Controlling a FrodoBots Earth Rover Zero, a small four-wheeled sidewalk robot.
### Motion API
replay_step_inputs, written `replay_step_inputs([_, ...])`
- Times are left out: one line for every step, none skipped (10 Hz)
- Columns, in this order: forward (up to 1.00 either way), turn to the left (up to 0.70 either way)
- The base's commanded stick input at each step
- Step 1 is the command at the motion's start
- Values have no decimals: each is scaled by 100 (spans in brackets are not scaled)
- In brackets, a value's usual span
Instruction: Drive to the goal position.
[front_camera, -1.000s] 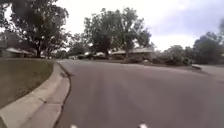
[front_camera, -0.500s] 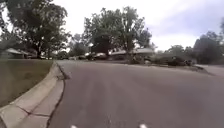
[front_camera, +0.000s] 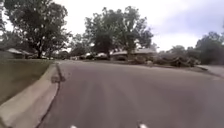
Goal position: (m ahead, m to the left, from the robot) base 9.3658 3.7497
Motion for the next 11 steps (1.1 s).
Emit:
replay_step_inputs([70, 0])
replay_step_inputs([70, 0])
replay_step_inputs([70, 0])
replay_step_inputs([70, 0])
replay_step_inputs([70, 0])
replay_step_inputs([70, 0])
replay_step_inputs([70, 0])
replay_step_inputs([70, 16])
replay_step_inputs([70, 35])
replay_step_inputs([70, 35])
replay_step_inputs([70, 35])
